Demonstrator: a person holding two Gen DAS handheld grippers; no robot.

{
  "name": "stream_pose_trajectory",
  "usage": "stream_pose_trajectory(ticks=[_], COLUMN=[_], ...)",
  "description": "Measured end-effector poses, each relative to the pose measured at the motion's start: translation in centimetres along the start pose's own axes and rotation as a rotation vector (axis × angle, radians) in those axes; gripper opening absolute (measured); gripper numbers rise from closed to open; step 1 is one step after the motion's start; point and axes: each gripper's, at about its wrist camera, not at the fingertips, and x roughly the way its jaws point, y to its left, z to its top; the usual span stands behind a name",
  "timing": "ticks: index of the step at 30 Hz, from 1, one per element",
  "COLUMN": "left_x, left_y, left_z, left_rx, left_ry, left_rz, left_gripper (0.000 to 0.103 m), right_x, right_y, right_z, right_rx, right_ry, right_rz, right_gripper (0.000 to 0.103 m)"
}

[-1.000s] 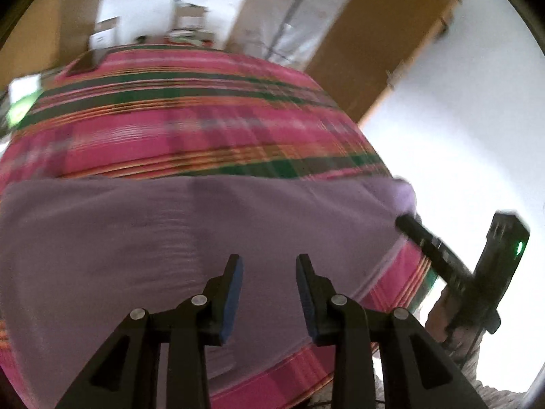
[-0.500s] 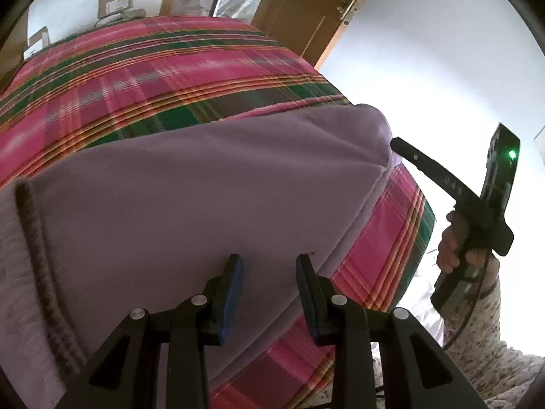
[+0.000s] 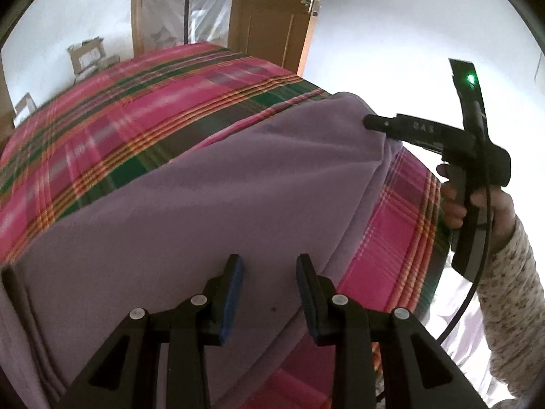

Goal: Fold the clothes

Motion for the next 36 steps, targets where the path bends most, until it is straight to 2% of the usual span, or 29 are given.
stream_pose_trajectory(ticks=[7,13,17,18,19,20,24,26,29,32,36], left_x=[0.9,1.1,1.2,1.1,0.9,0.8,0.1,0.0,0.4,0.6,0.5], left_y=[-1.2,-1.8,-1.5,-1.3,-1.1,-0.9,-0.6,-0.7,-0.8,-1.1,-1.2], left_z=[0.4,0.6,0.8,0.8,0.9,0.9,0.7,0.6,0.4,0.3,0.6], left_rx=[0.057,0.076,0.052,0.034,0.018,0.005,-0.021,-0.027,-0.025,-0.021,-0.022], left_ry=[-0.007,-0.005,-0.008,-0.006,-0.007,-0.004,-0.01,-0.001,0.025,0.036,0.046], left_rz=[0.069,0.102,0.092,0.084,0.074,0.058,0.017,-0.019,-0.042,-0.043,-0.048], left_gripper=[0.033,0.033,0.032,0.024,0.005,0.001,0.0,0.0,0.0,0.0,0.001], right_x=[0.8,0.6,-0.1,-0.4,-0.9,-1.5,-4.1,-4.9,-4.2,-1.8,-0.4], right_y=[-0.5,-0.4,0.0,0.0,0.1,0.2,0.4,0.3,-0.3,-1.8,-2.5], right_z=[0.9,1.0,0.9,0.9,1.0,1.1,1.8,2.0,1.9,1.3,0.7], right_rx=[0.018,-0.013,-0.052,-0.059,-0.065,-0.069,-0.069,-0.069,-0.068,-0.017,-0.01], right_ry=[0.011,0.016,-0.009,-0.024,-0.047,-0.071,-0.141,-0.149,-0.094,0.016,0.054], right_rz=[0.039,0.052,0.066,0.066,0.064,0.06,0.088,0.1,0.072,0.051,0.027], right_gripper=[0.041,0.012,0.005,0.005,0.005,0.005,0.005,0.005,0.005,0.006,0.013])
